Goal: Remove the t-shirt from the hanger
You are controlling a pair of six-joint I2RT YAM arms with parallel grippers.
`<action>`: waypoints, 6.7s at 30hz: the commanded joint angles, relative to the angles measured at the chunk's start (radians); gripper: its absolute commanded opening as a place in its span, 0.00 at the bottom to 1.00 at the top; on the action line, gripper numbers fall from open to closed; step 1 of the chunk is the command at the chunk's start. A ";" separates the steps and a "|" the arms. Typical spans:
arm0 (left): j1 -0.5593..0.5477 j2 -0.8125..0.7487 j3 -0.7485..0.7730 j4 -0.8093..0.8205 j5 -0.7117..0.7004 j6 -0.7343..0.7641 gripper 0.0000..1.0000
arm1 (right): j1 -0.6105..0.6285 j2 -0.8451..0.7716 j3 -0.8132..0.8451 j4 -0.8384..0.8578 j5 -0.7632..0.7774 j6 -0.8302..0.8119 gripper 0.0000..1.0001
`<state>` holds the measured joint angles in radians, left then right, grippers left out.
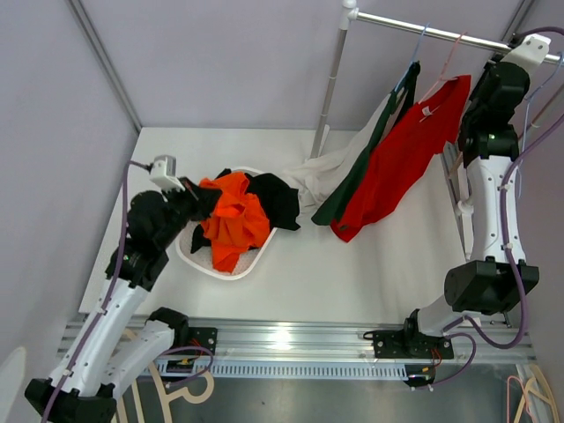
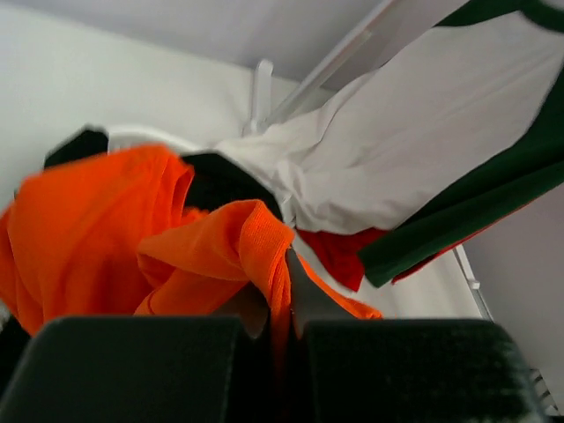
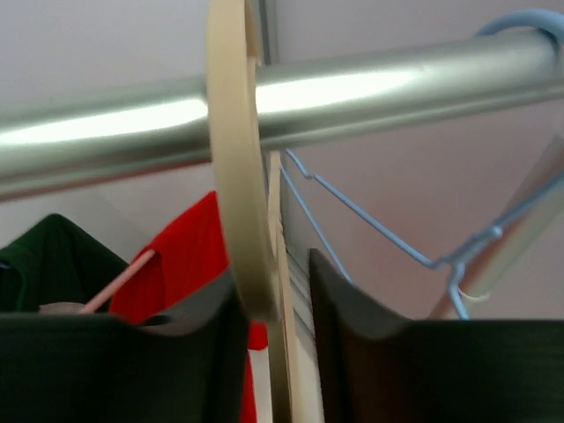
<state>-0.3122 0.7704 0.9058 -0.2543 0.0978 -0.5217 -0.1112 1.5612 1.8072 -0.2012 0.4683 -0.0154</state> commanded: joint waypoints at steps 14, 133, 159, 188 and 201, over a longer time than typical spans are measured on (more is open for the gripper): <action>-0.086 0.167 -0.401 0.182 -0.041 -0.175 0.01 | 0.096 -0.133 0.158 -0.273 0.027 0.101 0.44; -1.105 0.747 0.475 0.547 -0.466 0.838 0.99 | 0.634 -0.228 0.351 -0.578 0.331 0.233 0.00; -1.215 0.475 0.355 0.441 -0.521 0.703 0.01 | 0.633 -0.109 0.294 -0.351 0.495 0.027 0.00; -1.098 0.638 0.364 0.382 -0.339 0.333 0.01 | 0.427 -0.059 0.475 -0.705 0.221 0.256 0.00; -0.815 0.911 0.700 0.132 -0.066 0.147 0.01 | 0.363 -0.190 0.452 -0.865 -0.096 0.312 0.00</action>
<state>-1.1103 1.6260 1.5688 -0.0681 -0.0677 -0.3176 0.2615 1.3678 2.2467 -1.0500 0.4377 0.2859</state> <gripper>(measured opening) 0.014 0.042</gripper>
